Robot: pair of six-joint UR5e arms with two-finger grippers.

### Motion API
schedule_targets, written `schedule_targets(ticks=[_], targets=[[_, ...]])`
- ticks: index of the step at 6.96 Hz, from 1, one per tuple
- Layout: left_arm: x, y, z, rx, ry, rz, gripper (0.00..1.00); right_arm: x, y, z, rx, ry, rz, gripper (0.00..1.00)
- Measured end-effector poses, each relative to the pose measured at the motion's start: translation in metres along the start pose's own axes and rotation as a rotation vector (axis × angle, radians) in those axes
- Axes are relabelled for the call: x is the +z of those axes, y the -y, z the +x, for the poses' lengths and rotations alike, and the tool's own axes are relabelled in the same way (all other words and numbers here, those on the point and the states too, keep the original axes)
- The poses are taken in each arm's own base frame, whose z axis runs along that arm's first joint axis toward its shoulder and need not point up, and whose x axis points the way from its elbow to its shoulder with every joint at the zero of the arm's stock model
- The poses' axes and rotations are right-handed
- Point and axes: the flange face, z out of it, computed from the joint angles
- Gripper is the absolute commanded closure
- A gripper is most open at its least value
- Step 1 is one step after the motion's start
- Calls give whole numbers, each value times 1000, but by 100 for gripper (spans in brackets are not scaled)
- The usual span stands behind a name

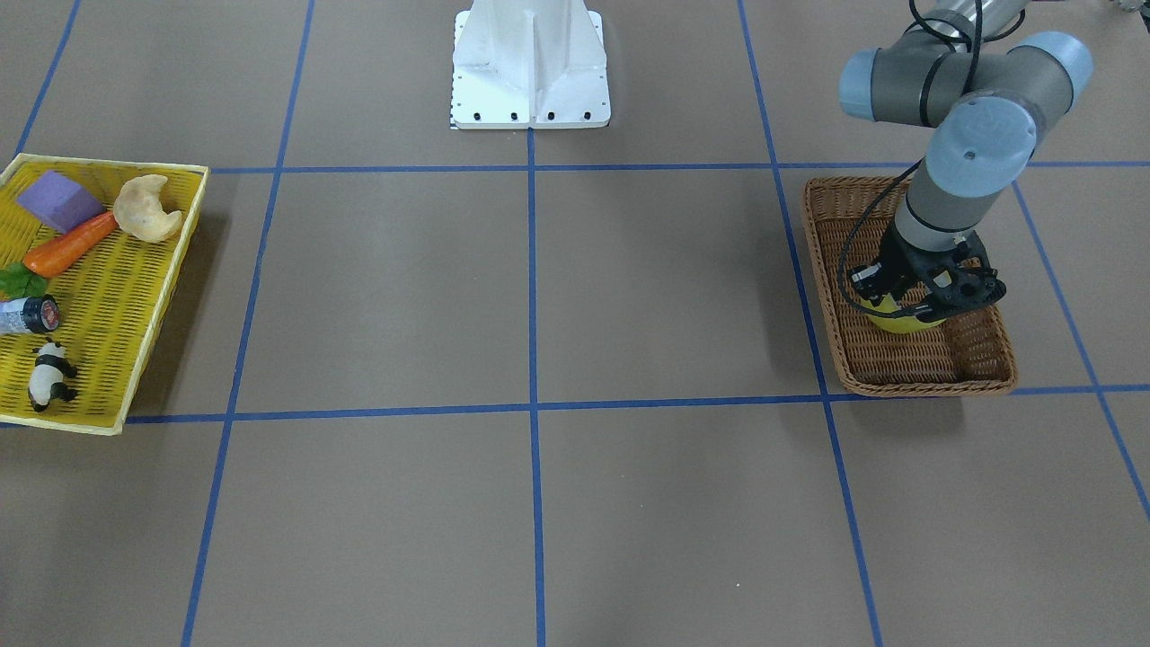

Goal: Move tape to another basket

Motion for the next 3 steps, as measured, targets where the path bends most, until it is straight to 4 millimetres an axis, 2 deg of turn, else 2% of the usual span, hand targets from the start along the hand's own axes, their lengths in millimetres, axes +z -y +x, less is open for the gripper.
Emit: schedule_targets(ticks=[1, 3], targets=[[6, -4, 2, 13, 2, -1, 1, 2, -3, 2, 6, 1, -7, 0], [-1, -8, 5, 38, -17, 16, 1, 4, -5, 5, 16, 2, -16, 0]])
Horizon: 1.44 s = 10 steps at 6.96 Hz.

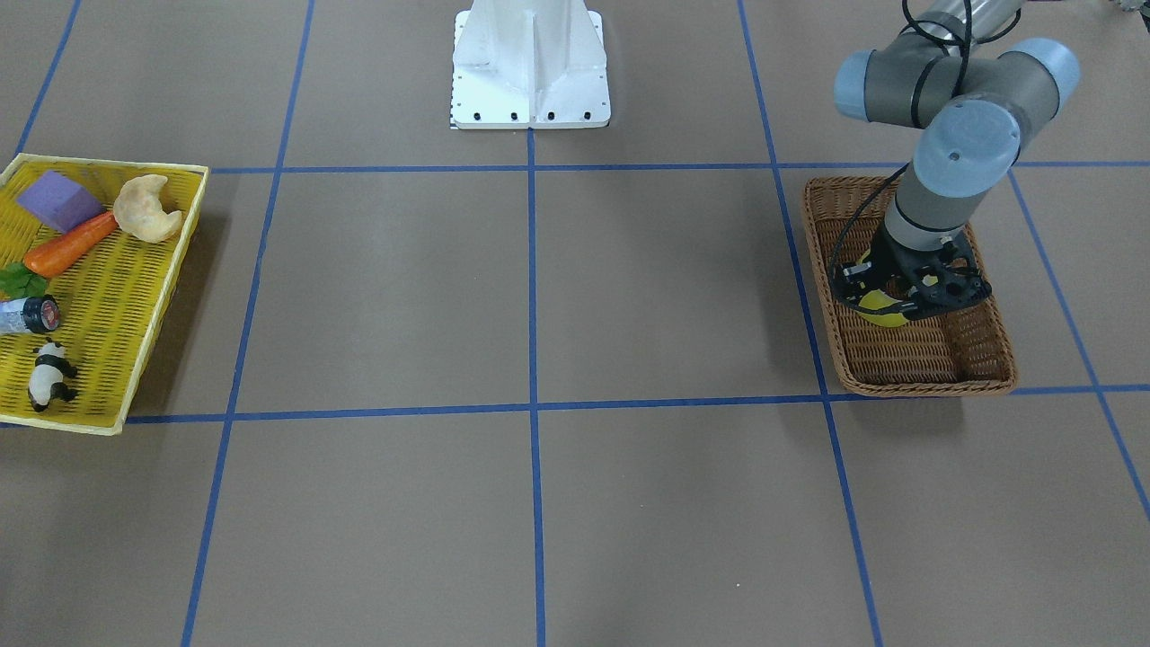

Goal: Move tape to another basket

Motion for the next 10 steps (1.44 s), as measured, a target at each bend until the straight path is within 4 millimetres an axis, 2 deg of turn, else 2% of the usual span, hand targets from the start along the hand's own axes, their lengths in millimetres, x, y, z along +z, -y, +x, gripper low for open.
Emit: schedule_targets(ticks=[1, 2, 3, 4, 5, 6, 8, 9, 10], targets=[[-13, 1, -3, 43, -1, 6, 1, 0, -1, 1, 6, 0, -3, 0], [-37, 7, -15, 100, 5, 17, 1, -1, -1, 3, 13, 1, -7, 0], [-77, 24, -40, 147, -1, 54, 1, -2, -2, 5, 18, 1, -8, 0], [-113, 44, -76, 171, -13, 95, 1, -3, -4, 9, 27, 4, -8, 0], [-138, 67, -120, 175, -25, 114, 1, -6, -8, 17, 45, 11, -8, 0], [-149, 86, -179, 201, -26, 105, 1, -8, -15, 30, 75, 17, -7, 0], [-142, 101, -312, 333, -9, 65, 1, 2, -41, 67, 145, 37, -18, 0], [-128, 98, -361, 357, -20, 39, 1, 16, -60, 85, 161, 47, -34, 0], [-104, 83, -397, 359, -44, 22, 1, 28, -76, 99, 148, 52, -48, 0]])
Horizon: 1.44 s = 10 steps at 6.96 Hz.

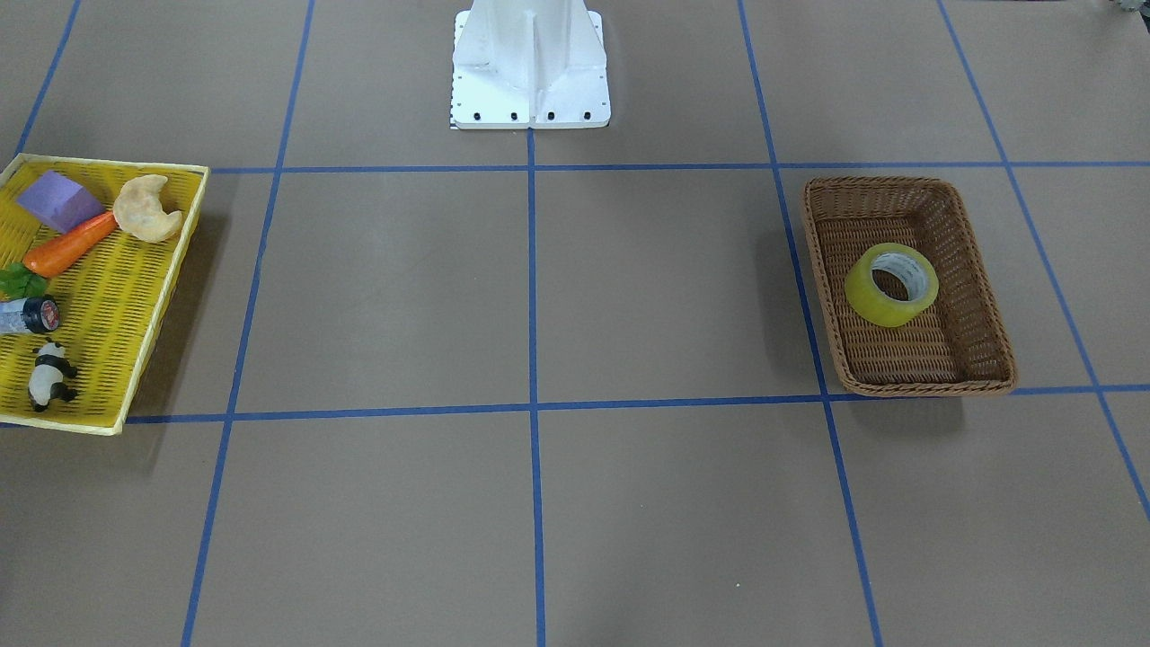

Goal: Move tape to another basket

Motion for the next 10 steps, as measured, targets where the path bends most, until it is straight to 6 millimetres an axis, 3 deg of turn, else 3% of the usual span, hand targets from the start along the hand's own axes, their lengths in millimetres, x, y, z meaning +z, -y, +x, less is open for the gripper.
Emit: schedule_targets(ticks=[1, 3, 6, 10], targets=[[19, -22, -16, 3, -9, 8, 1, 9, -9, 11, -9, 3, -11, 0], [38, -43, -28, 8, -12, 18, 1, 23, -16, 25, 3, 6, -37, 0], [44, -47, -29, -130, -37, 19, 1, 34, -14, 36, 5, 5, -33, 0], [41, -46, -27, -157, -46, 24, 1, 41, -12, 42, 6, 5, -36, 0]])
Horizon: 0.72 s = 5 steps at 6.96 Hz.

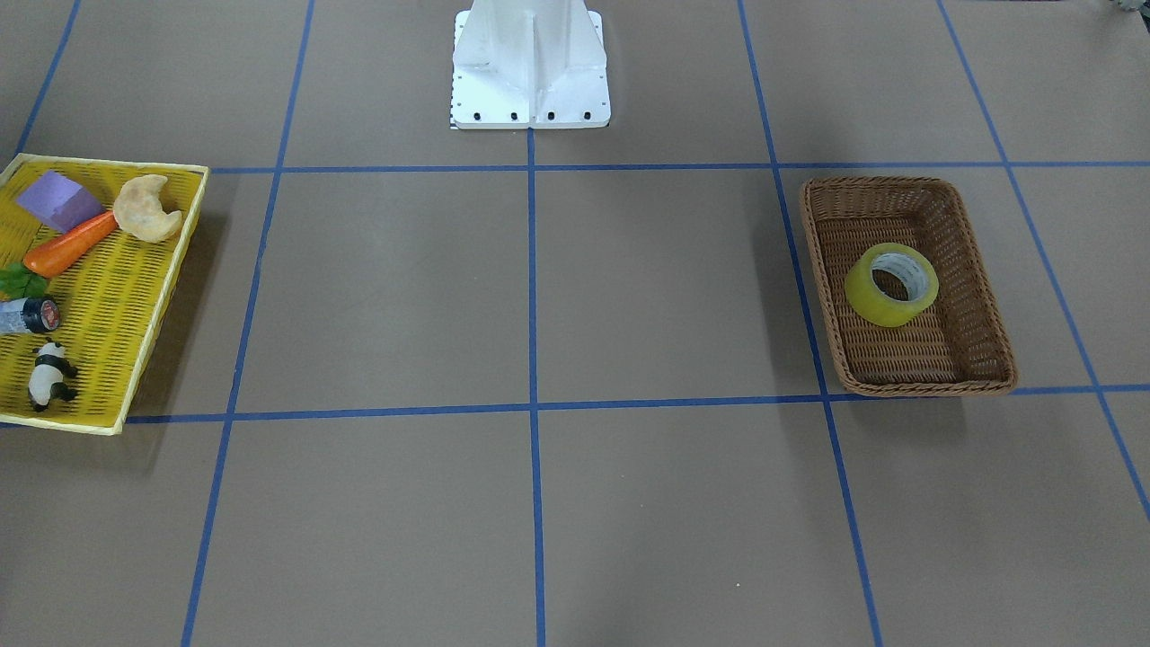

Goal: Move tape to another basket

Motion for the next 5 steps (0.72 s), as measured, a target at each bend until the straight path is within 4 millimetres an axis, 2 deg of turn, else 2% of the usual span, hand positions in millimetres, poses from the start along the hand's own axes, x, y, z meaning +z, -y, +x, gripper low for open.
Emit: schedule_targets(ticks=[2, 5], targets=[[-2, 1, 1, 3, 0, 4, 1, 4, 0, 4, -8, -1, 5, 0], [-2, 1, 2, 4, 0, 4, 1, 30, 10, 28, -47, -8, 49, 0]])
